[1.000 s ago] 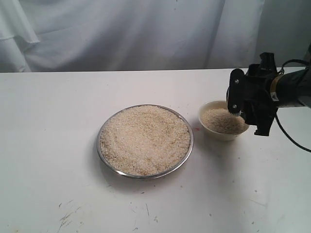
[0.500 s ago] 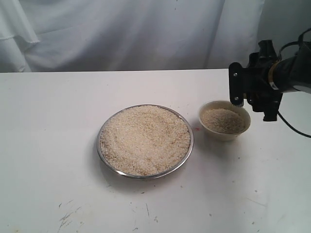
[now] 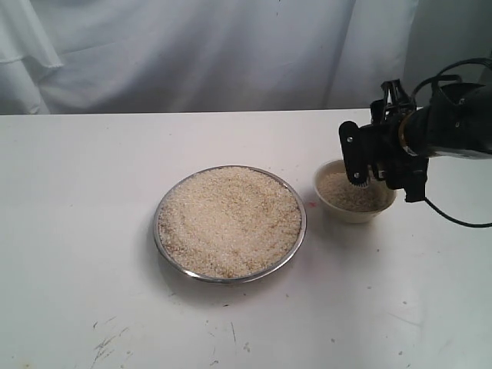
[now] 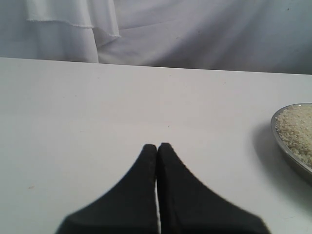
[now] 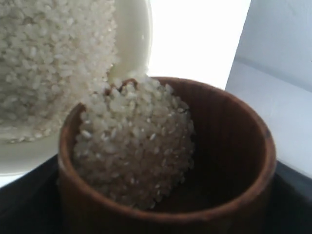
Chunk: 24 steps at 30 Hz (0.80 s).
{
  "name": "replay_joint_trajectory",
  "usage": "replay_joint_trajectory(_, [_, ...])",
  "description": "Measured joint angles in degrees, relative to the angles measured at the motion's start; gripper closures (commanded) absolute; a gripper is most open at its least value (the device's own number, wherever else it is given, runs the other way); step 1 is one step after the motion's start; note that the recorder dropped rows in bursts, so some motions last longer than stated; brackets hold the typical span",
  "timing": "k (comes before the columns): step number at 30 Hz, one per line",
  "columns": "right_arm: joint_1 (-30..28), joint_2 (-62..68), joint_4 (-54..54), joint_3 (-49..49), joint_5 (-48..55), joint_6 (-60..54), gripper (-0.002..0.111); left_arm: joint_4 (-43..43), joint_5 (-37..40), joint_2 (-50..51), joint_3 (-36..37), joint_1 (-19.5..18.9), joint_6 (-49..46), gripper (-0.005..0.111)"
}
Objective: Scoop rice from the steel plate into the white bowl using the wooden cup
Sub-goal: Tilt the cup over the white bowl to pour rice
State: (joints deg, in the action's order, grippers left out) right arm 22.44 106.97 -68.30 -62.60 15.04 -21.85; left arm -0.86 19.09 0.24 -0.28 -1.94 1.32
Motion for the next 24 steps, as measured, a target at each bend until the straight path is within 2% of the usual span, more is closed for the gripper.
replay_joint_trajectory(24, [4.3, 2.13, -12.75, -0.39, 10.65, 1.92, 0.108, 0.0, 0.0, 0.0, 0.0, 0.0, 0.0, 0.107])
